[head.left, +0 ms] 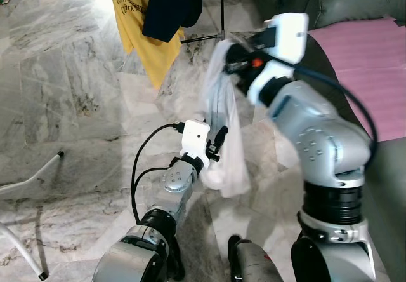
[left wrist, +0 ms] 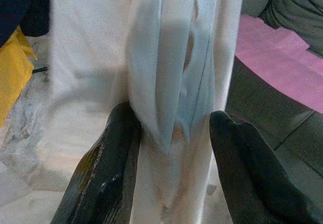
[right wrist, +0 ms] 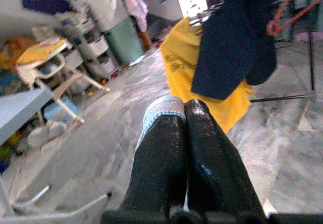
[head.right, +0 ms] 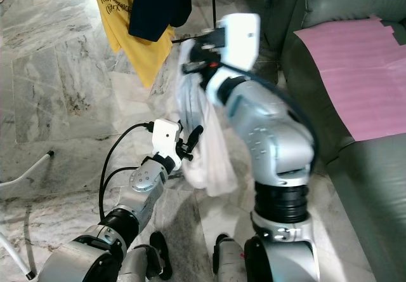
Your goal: Hang hanger
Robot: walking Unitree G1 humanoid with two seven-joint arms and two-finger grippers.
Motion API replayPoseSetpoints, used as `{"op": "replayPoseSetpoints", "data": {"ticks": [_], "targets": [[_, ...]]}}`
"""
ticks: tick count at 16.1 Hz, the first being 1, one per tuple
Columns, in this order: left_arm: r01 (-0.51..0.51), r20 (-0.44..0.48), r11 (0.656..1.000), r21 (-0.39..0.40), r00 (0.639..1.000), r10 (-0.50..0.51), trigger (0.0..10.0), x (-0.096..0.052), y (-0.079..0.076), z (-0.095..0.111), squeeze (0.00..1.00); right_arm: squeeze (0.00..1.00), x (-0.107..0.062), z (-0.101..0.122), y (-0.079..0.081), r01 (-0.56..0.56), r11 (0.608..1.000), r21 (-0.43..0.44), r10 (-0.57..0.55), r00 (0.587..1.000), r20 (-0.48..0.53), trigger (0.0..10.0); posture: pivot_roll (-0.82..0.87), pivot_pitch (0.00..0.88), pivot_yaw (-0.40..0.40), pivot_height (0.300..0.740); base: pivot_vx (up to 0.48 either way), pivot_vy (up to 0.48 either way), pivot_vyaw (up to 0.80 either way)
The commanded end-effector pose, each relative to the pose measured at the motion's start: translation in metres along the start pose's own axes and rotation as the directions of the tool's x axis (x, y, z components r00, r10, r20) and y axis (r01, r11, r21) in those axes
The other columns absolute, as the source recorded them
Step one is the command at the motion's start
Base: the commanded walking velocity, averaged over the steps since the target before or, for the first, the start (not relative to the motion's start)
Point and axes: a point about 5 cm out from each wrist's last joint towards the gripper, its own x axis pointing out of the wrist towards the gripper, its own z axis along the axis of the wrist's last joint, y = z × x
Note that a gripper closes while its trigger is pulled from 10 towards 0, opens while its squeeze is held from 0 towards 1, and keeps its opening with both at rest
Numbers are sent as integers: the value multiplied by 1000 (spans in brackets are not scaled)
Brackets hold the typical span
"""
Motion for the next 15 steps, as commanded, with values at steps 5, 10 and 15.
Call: {"op": "replayPoseSetpoints", "data": {"ticks": [5,10,15], "targets": [[-36,-140,999,-28,990,31,0,-6,-23,-26,0,0,-1,30,14,-56,997,-45,59,996,72,0,-413,288,29,740,0,0,0],[-67,-248,998,-20,967,60,10000,-13,-31,-43,0,0,-3,59,18,-56,992,-111,67,993,99,0,-500,277,19,740,0,0,0],[-28,-140,990,-140,990,8,10000,2,-50,-21,1000,0,-7,57,23,-58,989,-134,66,997,51,0,-527,279,16,740,0,0,0]]}}
